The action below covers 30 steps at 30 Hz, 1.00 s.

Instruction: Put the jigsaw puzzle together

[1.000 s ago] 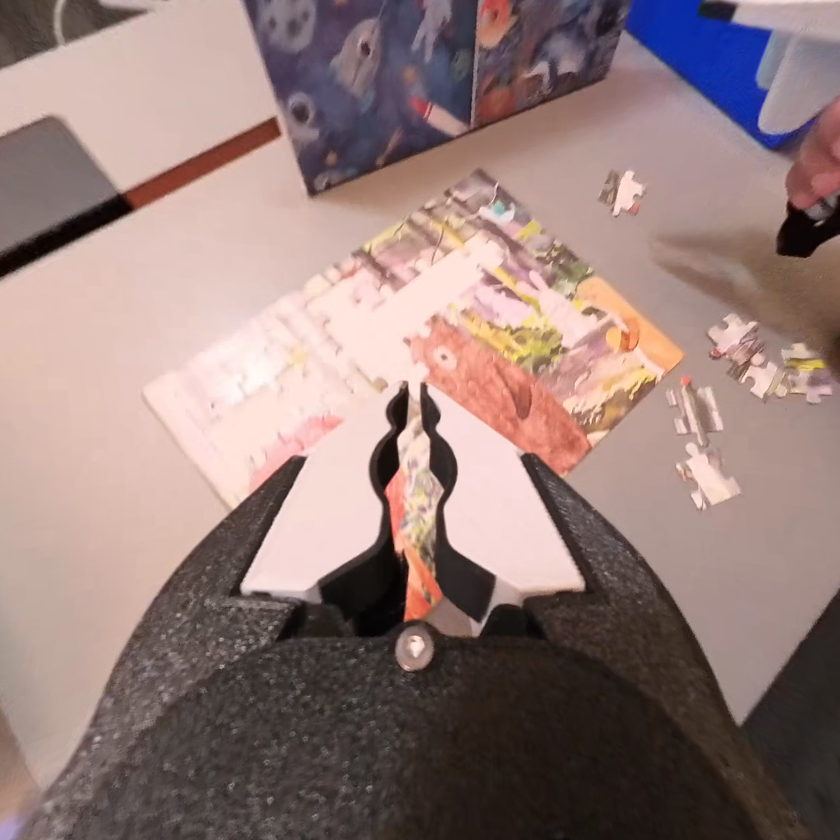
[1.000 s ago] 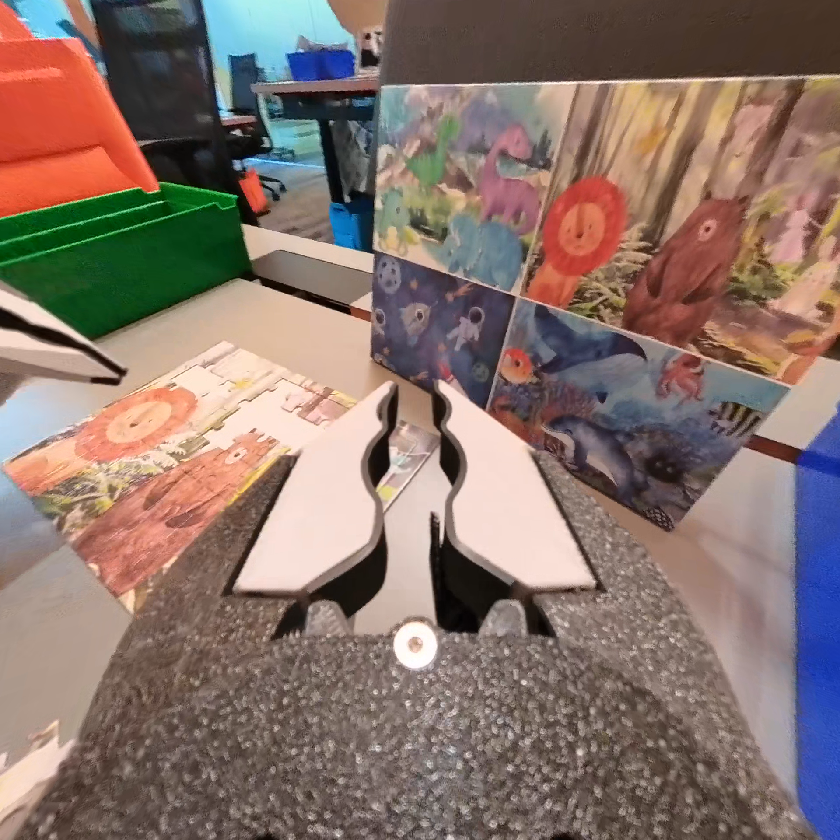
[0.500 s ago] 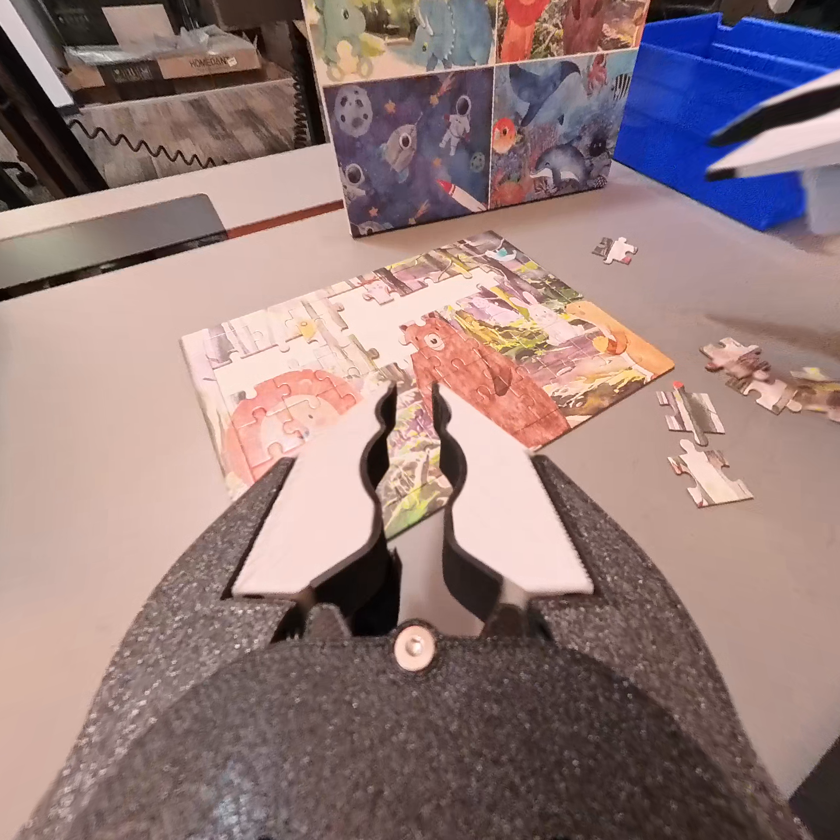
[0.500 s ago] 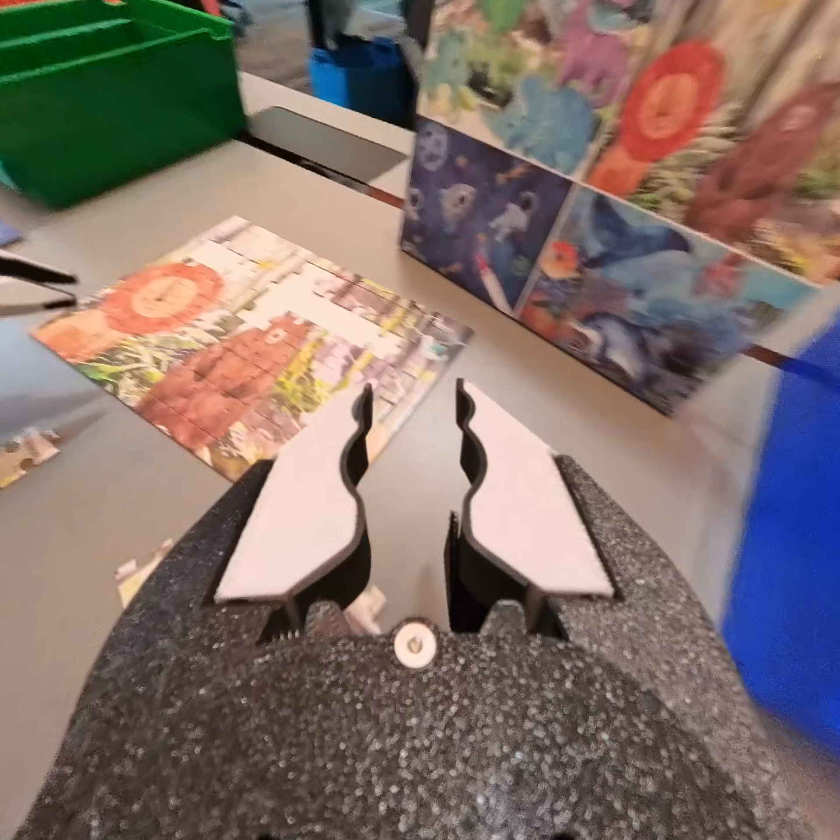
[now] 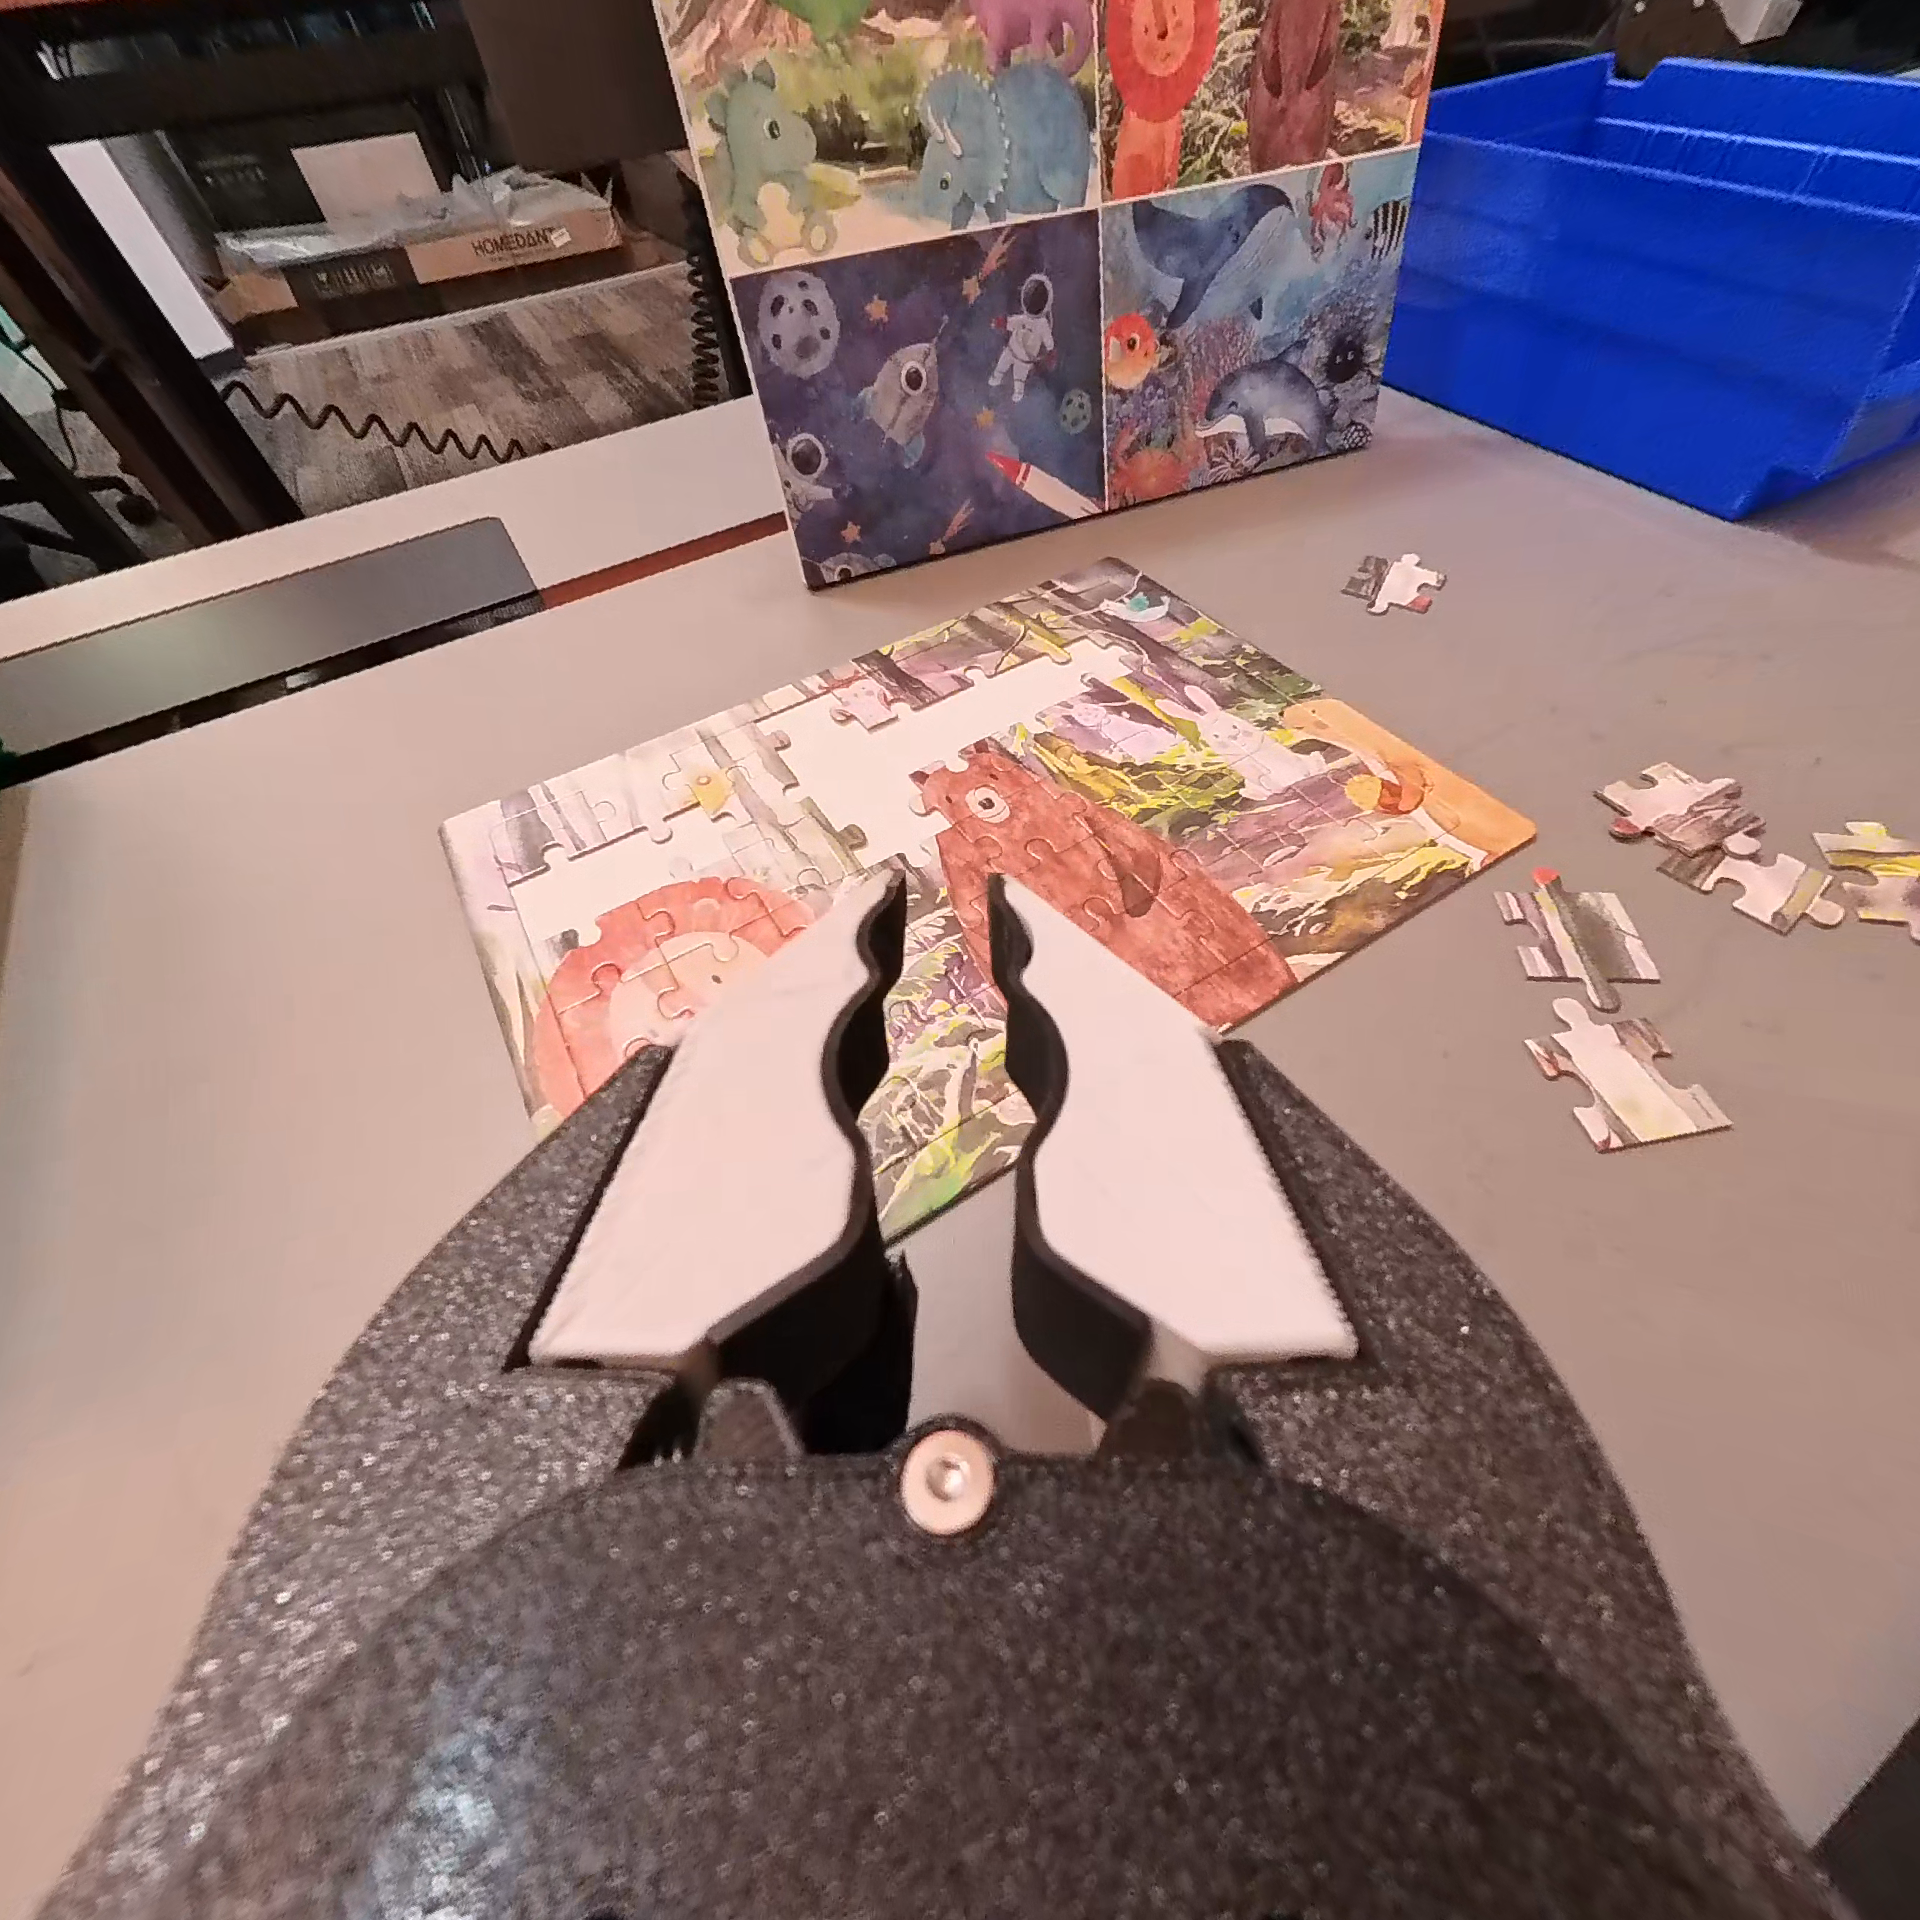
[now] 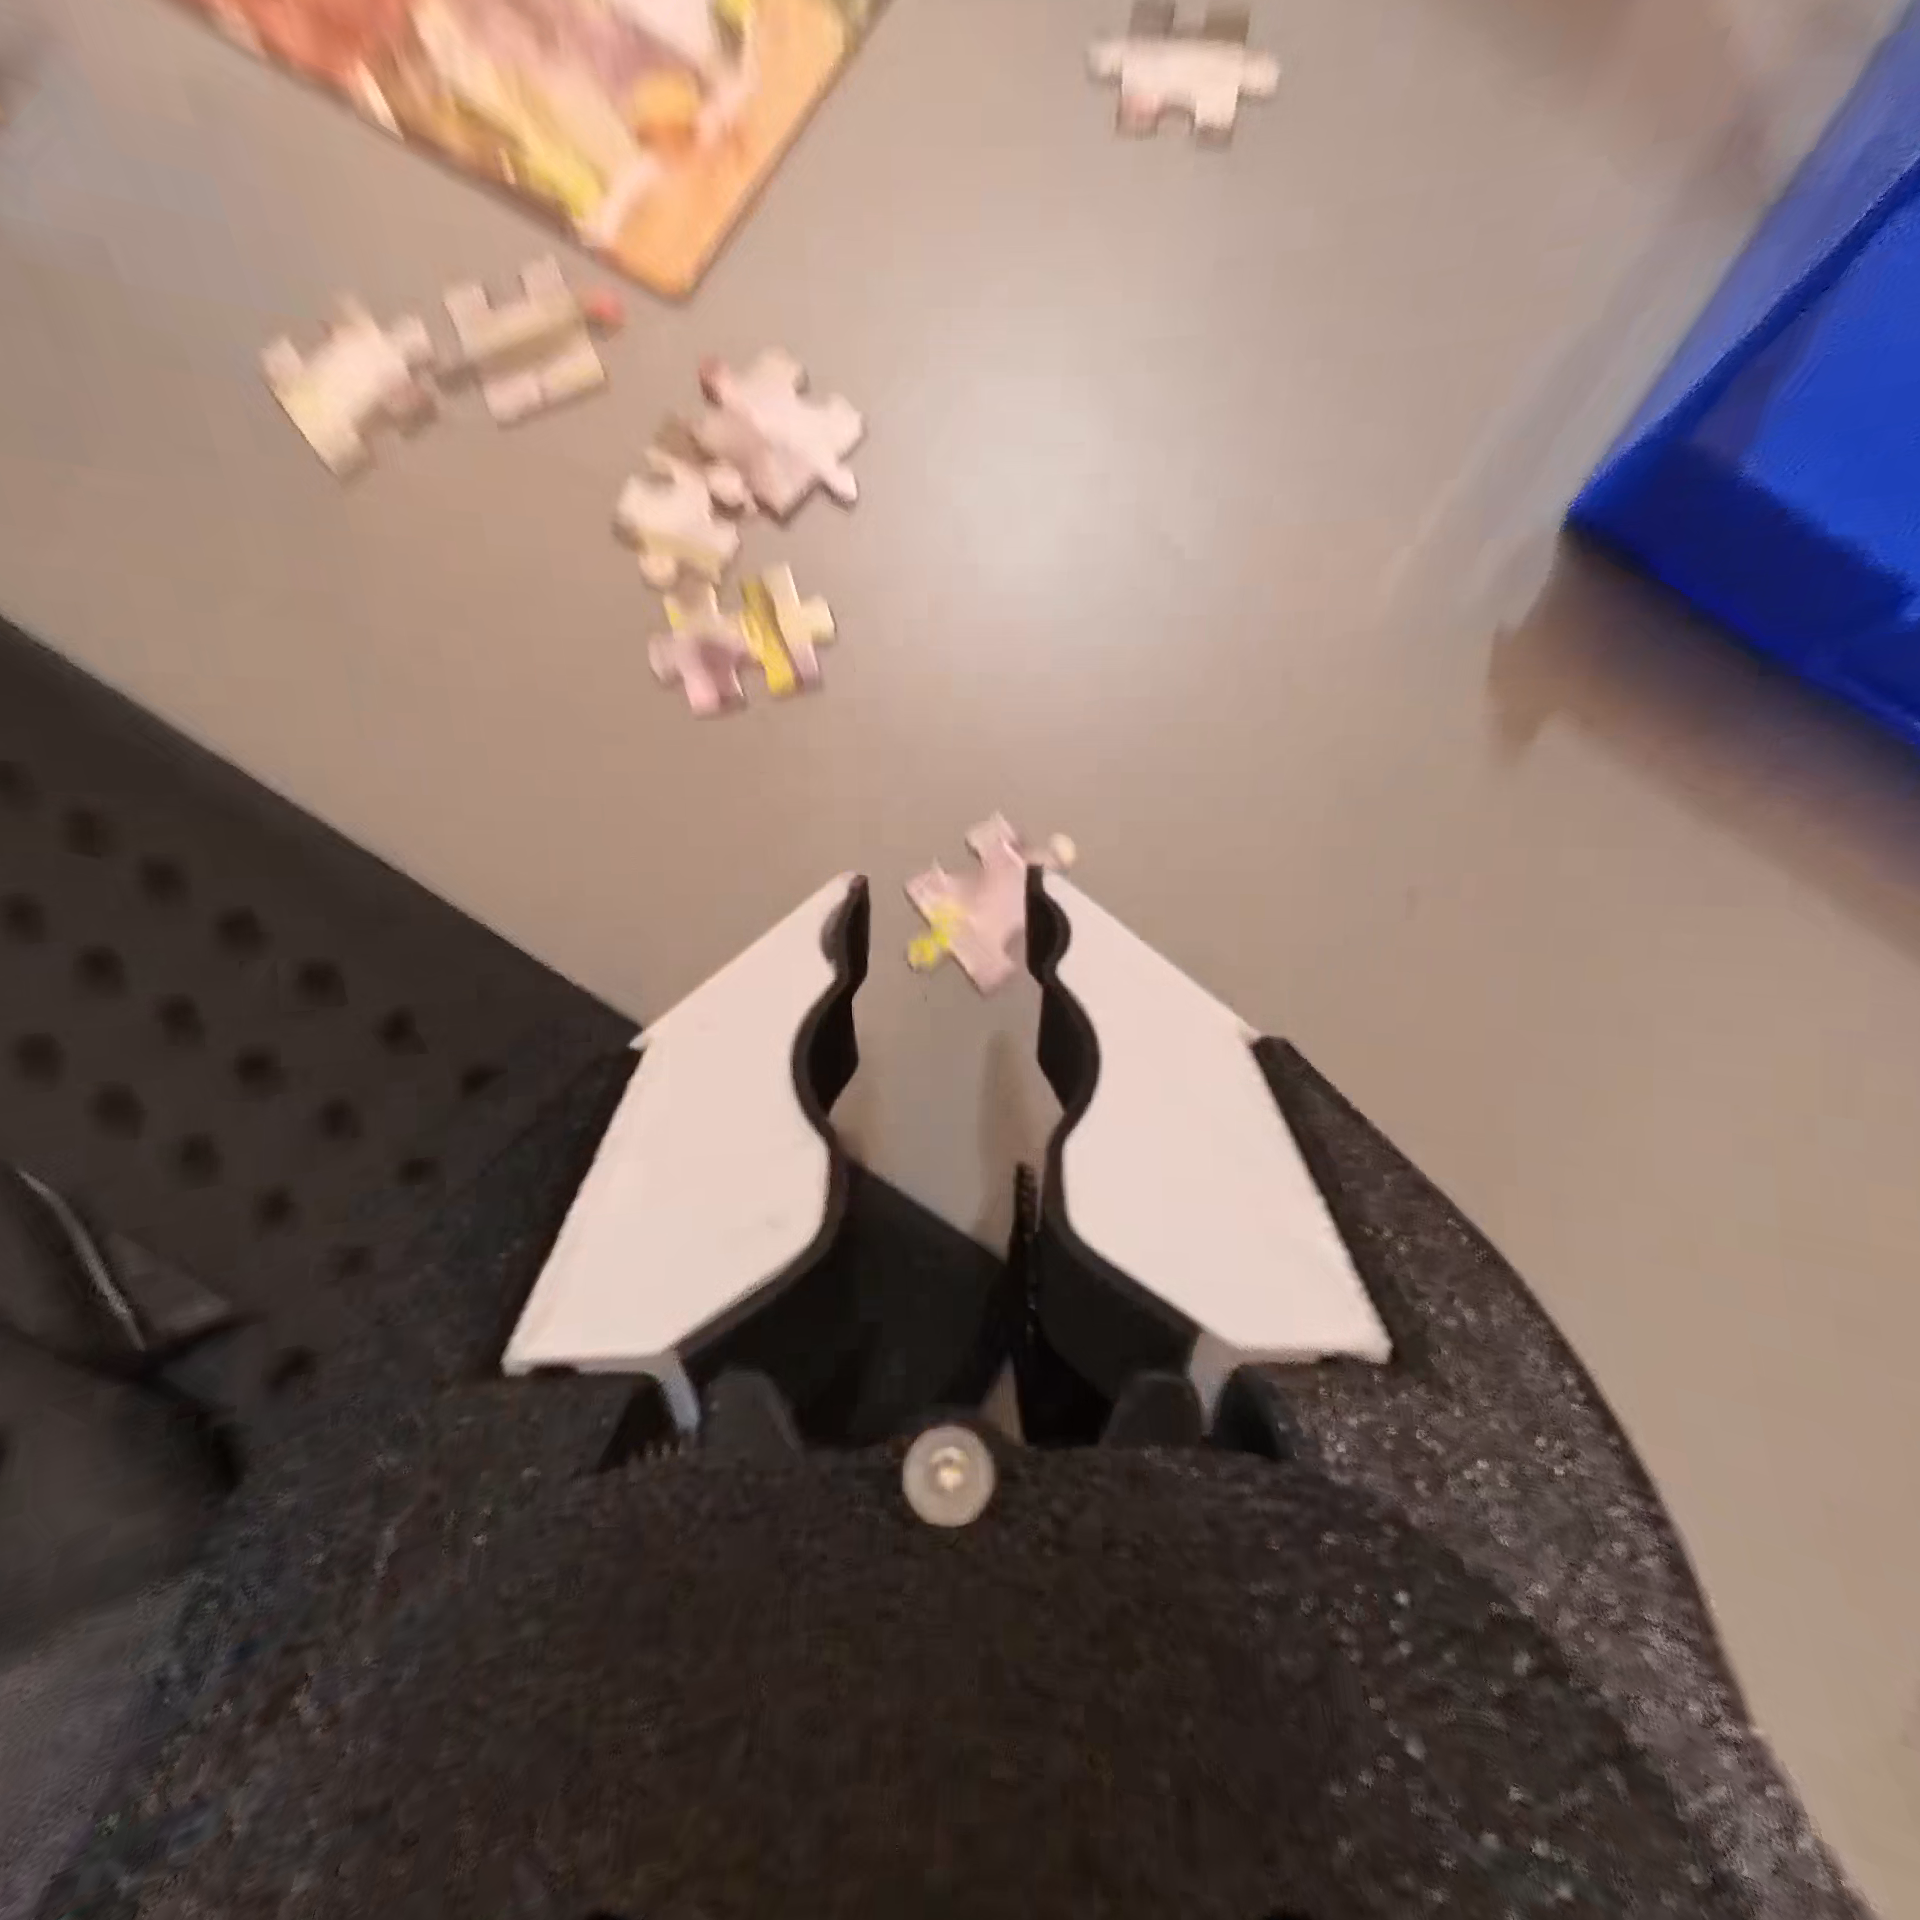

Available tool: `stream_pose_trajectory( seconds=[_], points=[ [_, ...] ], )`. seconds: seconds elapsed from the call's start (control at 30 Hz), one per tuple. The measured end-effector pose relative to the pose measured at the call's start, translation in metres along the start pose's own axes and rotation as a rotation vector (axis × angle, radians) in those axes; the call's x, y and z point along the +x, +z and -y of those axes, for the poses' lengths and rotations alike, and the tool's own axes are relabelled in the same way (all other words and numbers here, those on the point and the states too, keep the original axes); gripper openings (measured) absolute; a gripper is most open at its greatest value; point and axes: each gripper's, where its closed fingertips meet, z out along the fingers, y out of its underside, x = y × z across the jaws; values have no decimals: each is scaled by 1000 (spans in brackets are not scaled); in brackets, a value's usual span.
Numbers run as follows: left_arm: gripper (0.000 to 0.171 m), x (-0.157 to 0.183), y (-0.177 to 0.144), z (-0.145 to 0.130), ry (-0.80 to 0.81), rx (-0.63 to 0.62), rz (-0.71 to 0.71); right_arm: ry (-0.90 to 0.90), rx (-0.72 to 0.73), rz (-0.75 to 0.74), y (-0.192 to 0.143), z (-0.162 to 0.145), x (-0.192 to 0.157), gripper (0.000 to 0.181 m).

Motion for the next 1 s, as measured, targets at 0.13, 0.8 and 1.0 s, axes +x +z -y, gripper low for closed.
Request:
stream_pose_trajectory(
  seconds=[0.13, 0.8, 1.0],
  points=[
    [15, 1, 0, -2, 5, -8, 1, 11, -15, 47, 4, -17, 4, 29],
    [15, 71, -43, -42, 79, -246, -540, -348, 51, 373, 101, 75, -158, 24],
    [0, 127, -37, -65, 239, -356, -648, -296, 13, 471, 102, 69, -173, 23]
  ],
)
